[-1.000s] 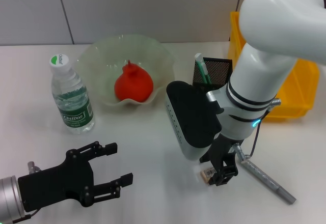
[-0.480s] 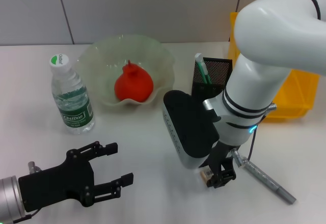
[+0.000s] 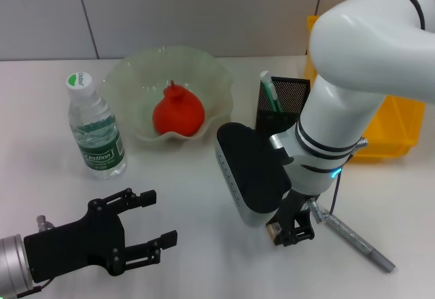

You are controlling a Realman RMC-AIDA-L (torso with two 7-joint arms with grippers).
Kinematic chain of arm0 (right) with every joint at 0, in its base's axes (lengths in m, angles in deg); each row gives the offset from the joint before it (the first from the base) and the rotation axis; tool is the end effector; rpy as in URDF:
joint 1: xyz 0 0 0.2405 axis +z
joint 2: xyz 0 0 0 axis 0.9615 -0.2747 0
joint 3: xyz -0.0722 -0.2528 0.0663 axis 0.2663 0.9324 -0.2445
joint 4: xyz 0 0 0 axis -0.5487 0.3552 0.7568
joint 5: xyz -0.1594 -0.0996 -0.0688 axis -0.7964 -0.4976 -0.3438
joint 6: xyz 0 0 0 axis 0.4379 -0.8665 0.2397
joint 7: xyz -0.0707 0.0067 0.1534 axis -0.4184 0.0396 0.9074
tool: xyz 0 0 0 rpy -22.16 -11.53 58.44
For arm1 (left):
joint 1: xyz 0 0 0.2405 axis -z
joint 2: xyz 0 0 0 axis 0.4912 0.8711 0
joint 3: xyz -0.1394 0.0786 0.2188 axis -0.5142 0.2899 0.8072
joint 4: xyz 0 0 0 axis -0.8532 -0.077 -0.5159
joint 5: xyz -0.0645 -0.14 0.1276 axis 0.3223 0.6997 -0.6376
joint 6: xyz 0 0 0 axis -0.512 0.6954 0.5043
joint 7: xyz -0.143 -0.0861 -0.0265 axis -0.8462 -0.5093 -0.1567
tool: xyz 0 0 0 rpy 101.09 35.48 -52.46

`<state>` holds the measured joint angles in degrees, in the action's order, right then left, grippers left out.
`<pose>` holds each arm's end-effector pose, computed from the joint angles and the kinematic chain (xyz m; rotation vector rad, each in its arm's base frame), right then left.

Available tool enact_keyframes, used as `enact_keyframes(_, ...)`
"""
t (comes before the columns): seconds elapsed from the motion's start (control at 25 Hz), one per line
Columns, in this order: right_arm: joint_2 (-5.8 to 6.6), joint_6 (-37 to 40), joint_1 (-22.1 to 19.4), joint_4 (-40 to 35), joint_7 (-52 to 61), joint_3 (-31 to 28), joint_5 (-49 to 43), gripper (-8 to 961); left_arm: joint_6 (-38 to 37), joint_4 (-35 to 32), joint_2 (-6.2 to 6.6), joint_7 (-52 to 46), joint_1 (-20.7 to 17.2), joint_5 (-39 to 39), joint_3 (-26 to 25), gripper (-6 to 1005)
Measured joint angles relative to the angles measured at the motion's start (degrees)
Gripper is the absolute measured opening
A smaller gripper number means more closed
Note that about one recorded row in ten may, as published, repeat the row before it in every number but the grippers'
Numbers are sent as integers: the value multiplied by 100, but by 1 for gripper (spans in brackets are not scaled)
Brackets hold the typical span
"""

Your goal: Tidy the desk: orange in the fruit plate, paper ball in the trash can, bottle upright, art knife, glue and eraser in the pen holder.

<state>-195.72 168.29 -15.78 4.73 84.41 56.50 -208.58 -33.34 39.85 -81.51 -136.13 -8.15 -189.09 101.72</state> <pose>0.1555 0.3587 -0.1313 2.8549 0.4730 1.0204 -0.3005 0.2687 -0.0530 -2.6433 -0.4458 -0.8370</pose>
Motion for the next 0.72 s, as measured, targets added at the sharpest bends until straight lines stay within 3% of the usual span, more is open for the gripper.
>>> enact_keyframes(0.36,5,45,-24,-164,56,-200,0,270,-1,0,8,0,0,7,-11,813)
enact_keyframes(0.48,35,258,-81,-448,74,-715,-4,263,-12,0,10,0,4,9,-12,813)
enact_keyframes(0.52,44,466,-137,-659,73,-1166,-14,263,-16,0,10,0,9,9,-12,813)
enact_keyframes(0.56,44,466,-137,-659,73,-1166,-14,263,-16,0,10,0,9,9,-12,813)
enact_keyframes(0.64,68,758,-352,-1168,71,-2104,-52,263,-17,0,10,0,25,9,-12,813)
enact_keyframes(0.72,71,821,-420,-1300,77,-2356,-59,263,-17,0,10,0,25,9,-11,812)
